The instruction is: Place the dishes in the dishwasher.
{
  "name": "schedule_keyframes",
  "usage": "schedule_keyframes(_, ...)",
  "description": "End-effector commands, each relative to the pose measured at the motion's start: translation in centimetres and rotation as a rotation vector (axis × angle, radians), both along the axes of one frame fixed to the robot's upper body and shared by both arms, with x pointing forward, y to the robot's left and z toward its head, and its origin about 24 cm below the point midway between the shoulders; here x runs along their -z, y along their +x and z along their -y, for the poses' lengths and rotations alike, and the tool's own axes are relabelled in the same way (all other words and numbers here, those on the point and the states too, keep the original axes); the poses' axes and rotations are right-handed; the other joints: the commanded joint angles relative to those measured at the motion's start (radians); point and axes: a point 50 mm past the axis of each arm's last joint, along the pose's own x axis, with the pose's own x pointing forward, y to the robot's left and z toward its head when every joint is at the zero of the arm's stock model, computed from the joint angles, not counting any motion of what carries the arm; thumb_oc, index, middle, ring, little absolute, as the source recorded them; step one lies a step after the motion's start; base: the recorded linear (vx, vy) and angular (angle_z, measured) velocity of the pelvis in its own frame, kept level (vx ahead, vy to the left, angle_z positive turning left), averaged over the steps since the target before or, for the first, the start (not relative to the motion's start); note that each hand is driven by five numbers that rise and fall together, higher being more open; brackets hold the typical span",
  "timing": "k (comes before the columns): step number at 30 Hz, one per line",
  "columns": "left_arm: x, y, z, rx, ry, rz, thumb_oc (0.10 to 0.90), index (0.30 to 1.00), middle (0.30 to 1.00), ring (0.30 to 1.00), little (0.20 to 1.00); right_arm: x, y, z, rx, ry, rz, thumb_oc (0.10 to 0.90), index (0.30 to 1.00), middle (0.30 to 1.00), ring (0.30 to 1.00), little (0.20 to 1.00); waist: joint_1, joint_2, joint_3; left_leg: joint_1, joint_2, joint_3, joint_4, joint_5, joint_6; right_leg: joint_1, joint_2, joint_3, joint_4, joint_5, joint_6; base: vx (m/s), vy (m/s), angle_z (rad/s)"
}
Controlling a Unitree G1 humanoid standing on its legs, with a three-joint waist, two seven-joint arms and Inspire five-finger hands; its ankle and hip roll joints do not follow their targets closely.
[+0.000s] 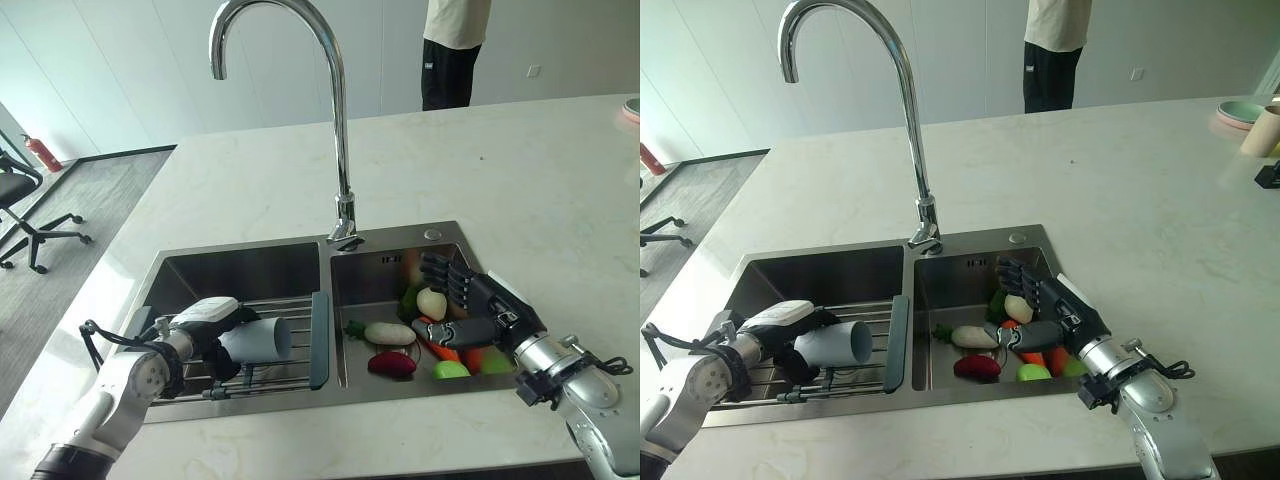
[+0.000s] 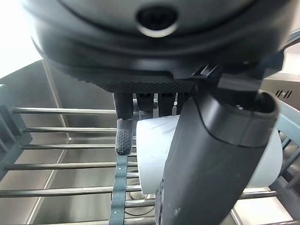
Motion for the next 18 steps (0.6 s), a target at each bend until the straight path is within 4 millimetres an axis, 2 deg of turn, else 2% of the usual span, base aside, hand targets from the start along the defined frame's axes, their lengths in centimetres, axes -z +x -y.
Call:
schedule_keyframes(1, -6.4, 1.1, -0.8, -0.016, -0.098, 0.380, 0.400, 0.300, 0.300, 0.300, 0.300, -4.9, 0.9, -0.8, -0.034, 0.047, 0.304, 0.800, 0.900, 0.900, 0.900, 0.900, -0.017, -0.012, -0.021, 0.014, 0.012, 0.020, 0.140, -0.242, -0.011, 0.059, 0.020, -0.022, -0.116, 0.017, 0.103, 0.00, 0.000, 0.00)
schedule_keyframes(11, -10.4, -1.8, -1.2, -0.039, -0.213, 0.755, 0.400, 0.300, 0.300, 0.300, 0.300, -5.5, 0.2, -0.3, 0.006, 0.060, 0.329, 0.800, 0.900, 0.900, 0.900, 0.900, 0.016, -0.020, -0.020, 0.007, 0.008, -0.003, 0.140, -0.237, -0.016, 0.065, 0.013, -0.041, -0.116, 0.008, 0.097, -0.02, -0.025, 0.05)
schedule_keyframes(15, -12.0, -4.2, -1.4, -0.055, -0.400, 1.025, 0.400, 0.300, 0.300, 0.300, 0.300, -5.6, -0.5, -0.1, 0.028, 0.089, 0.365, 0.800, 0.900, 0.900, 0.900, 0.900, 0.034, -0.027, -0.023, 0.001, 0.014, -0.012, 0.140, -0.233, -0.025, 0.069, 0.011, -0.058, -0.116, -0.001, 0.088, -0.06, -0.087, 0.16)
schedule_keyframes(17, -11.9, -5.2, -1.0, -0.074, -0.590, 1.119, 0.400, 0.300, 0.300, 0.300, 0.300, -5.7, -0.6, -0.4, 0.051, 0.170, 0.397, 0.800, 0.900, 0.900, 0.900, 0.900, 0.046, -0.032, -0.023, 0.001, 0.018, -0.022, 0.140, -0.231, -0.029, 0.072, 0.013, -0.066, -0.116, -0.006, 0.080, -0.05, -0.158, 0.21)
schedule_keyframes(18, -11.8, -5.3, -0.8, -0.080, -0.611, 1.133, 0.400, 0.300, 0.300, 0.300, 0.300, -5.7, -0.7, -0.5, 0.053, 0.187, 0.403, 0.800, 0.900, 0.900, 0.900, 0.900, 0.048, -0.032, -0.024, 0.001, 0.019, -0.023, 0.140, -0.230, -0.030, 0.072, 0.013, -0.068, -0.116, -0.007, 0.079, -0.03, -0.156, 0.22)
